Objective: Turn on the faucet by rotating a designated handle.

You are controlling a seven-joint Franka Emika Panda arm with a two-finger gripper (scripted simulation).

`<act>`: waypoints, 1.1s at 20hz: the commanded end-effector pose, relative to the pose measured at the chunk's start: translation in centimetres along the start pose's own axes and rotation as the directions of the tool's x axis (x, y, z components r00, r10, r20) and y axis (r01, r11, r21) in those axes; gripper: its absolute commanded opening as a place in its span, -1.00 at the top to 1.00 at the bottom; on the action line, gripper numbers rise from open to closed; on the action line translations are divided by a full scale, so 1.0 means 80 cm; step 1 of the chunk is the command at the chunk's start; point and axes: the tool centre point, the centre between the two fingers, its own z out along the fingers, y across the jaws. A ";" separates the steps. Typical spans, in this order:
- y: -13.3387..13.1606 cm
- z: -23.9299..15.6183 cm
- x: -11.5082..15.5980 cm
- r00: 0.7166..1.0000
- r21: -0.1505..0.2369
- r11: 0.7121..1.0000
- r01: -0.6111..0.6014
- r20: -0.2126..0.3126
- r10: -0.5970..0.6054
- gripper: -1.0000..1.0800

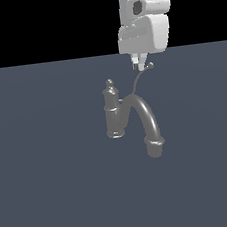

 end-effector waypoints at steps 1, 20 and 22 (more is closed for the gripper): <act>-0.008 0.000 0.005 1.000 0.002 1.000 -0.006 -0.002 0.006 1.00; -0.071 0.001 0.026 0.999 0.001 0.999 -0.034 -0.005 0.034 1.00; -0.077 0.001 0.028 0.999 0.001 0.999 -0.037 -0.006 0.037 1.00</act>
